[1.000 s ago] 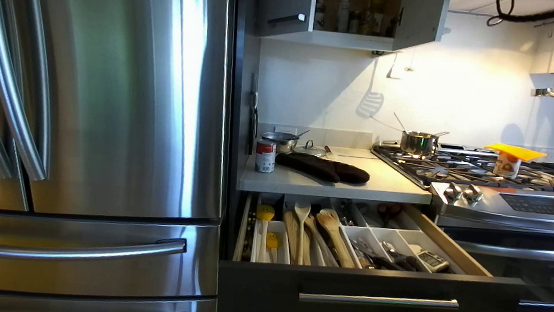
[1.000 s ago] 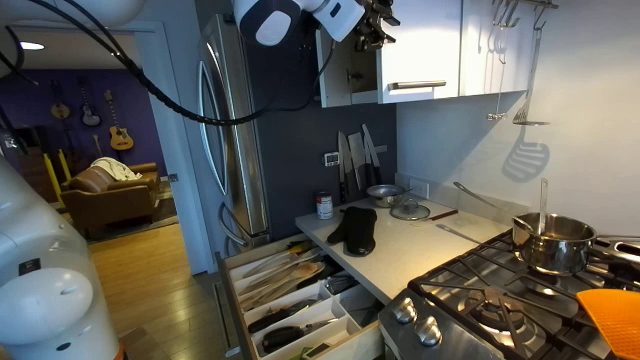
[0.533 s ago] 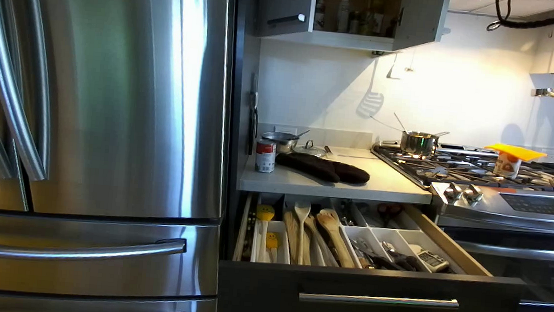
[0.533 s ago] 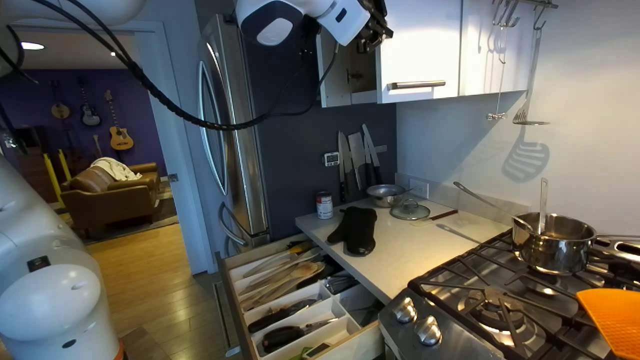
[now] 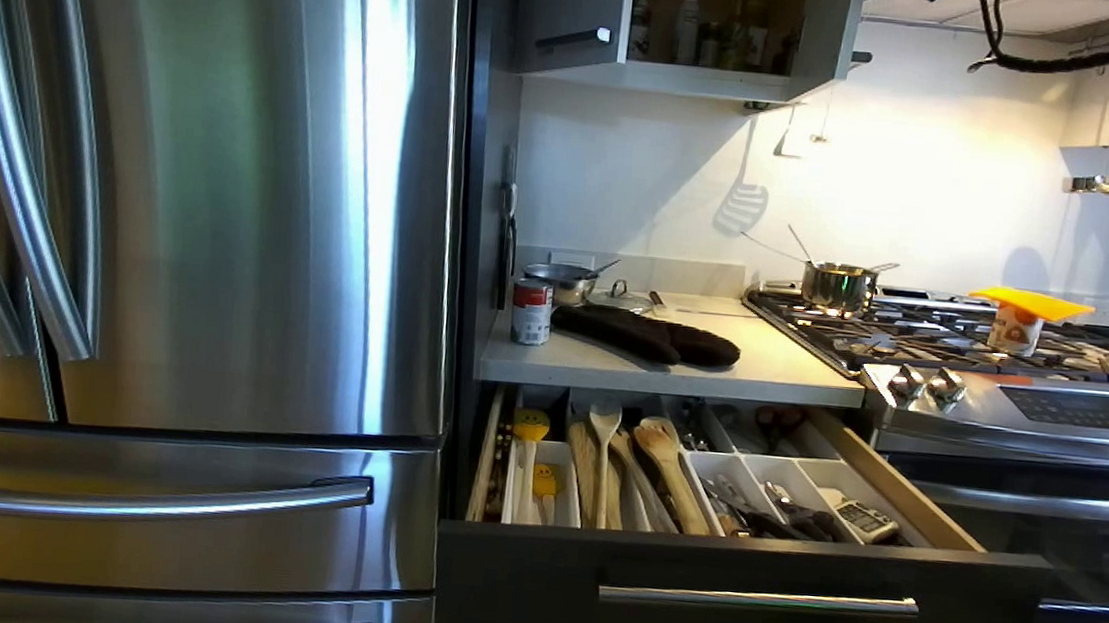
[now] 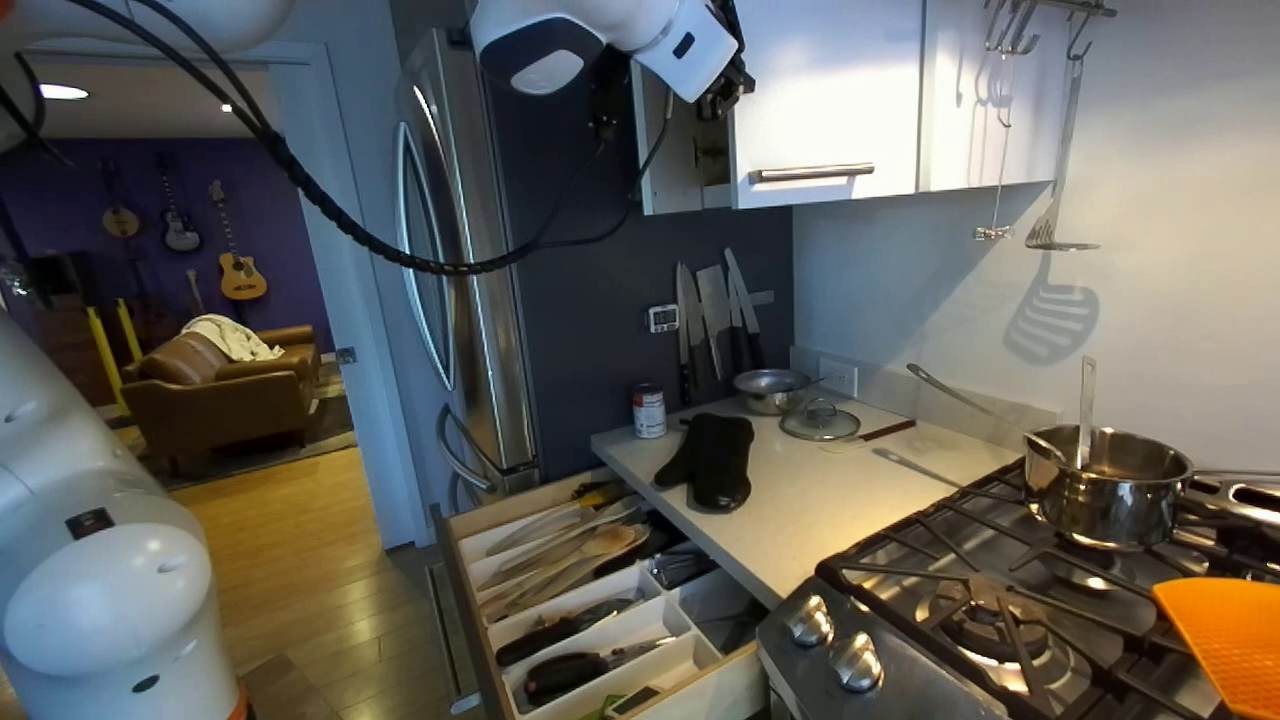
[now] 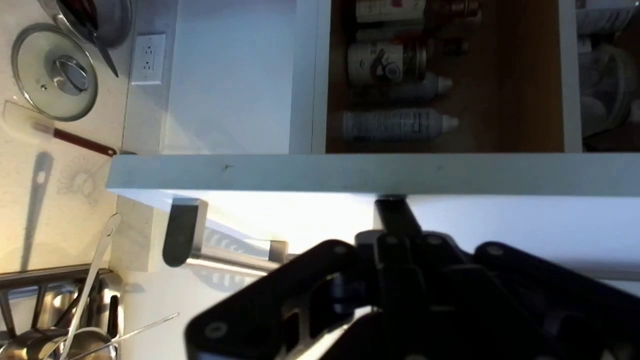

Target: Close the doors of the upper cabinet on the left

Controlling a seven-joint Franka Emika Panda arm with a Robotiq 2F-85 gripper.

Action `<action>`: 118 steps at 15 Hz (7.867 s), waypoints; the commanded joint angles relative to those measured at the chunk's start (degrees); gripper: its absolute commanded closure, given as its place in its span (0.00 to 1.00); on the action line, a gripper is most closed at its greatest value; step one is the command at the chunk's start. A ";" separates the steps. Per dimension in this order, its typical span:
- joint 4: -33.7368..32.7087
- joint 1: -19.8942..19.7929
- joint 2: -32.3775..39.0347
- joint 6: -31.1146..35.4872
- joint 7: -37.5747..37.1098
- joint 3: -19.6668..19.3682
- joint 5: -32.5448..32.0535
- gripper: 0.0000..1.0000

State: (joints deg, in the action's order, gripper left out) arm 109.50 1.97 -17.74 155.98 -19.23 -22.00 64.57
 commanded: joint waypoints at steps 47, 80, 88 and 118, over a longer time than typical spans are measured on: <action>-21.94 13.95 25.55 -3.08 -12.83 -5.50 -20.98 1.00; -21.31 7.23 11.39 -9.13 -5.80 21.23 -38.30 1.00; -33.61 6.11 24.51 -1.80 4.06 21.70 -37.97 1.00; -60.67 0.83 52.04 6.10 -7.99 15.11 -51.33 1.00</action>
State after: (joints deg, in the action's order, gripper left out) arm 56.61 5.93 28.46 161.10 -27.88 -9.28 13.88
